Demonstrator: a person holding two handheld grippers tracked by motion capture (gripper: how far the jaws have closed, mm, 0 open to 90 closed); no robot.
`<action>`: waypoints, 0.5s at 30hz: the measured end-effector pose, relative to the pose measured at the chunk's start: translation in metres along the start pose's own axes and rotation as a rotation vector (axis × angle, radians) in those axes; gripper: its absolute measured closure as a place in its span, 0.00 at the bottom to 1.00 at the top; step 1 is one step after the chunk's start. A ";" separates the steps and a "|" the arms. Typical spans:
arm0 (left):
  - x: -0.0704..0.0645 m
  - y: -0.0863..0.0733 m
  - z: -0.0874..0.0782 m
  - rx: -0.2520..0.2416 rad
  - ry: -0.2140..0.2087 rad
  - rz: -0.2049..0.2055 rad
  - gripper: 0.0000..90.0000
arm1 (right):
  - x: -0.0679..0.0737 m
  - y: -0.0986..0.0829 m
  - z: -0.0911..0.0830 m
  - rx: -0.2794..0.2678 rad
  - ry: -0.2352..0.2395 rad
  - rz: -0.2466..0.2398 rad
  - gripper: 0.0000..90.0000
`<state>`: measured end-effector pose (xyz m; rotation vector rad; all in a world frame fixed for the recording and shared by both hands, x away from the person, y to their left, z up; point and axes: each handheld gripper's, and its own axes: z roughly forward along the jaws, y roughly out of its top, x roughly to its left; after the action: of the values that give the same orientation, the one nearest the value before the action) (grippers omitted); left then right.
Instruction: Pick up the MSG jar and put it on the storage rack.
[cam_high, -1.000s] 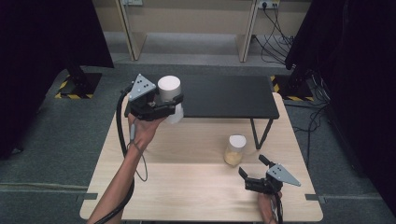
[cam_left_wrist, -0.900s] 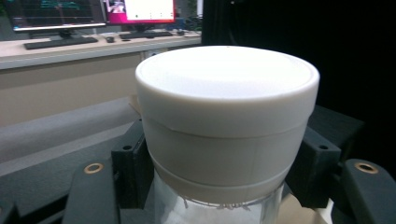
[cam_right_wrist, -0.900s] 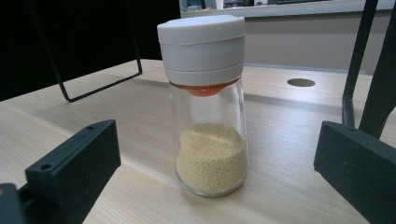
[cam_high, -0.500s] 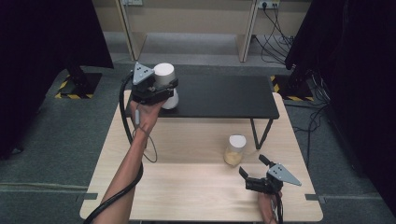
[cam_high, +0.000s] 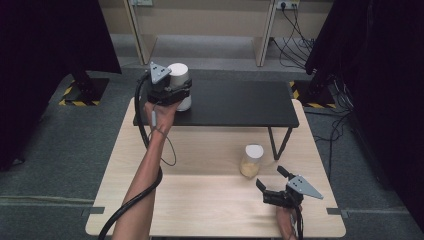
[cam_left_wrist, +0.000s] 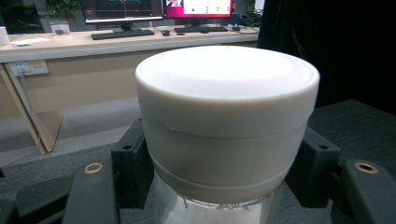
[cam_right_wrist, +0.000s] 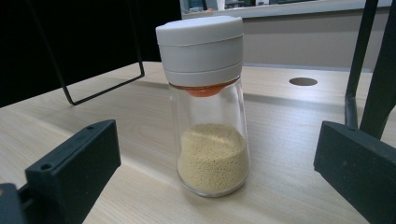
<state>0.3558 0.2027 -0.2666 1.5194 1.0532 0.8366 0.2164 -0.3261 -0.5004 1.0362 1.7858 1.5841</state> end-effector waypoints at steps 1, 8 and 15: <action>-0.001 -0.001 0.001 0.008 0.005 0.004 0.38 | 0.000 0.000 0.000 0.000 0.000 0.000 0.00; 0.002 -0.011 0.001 -0.030 -0.002 0.001 0.38 | 0.000 0.000 0.000 0.000 0.000 -0.001 0.00; 0.007 -0.013 0.001 -0.027 -0.015 0.025 0.13 | 0.000 0.000 0.000 0.001 -0.003 0.001 0.00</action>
<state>0.3570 0.2091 -0.2793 1.5164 1.0099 0.8522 0.2162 -0.3258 -0.5003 1.0393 1.7842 1.5817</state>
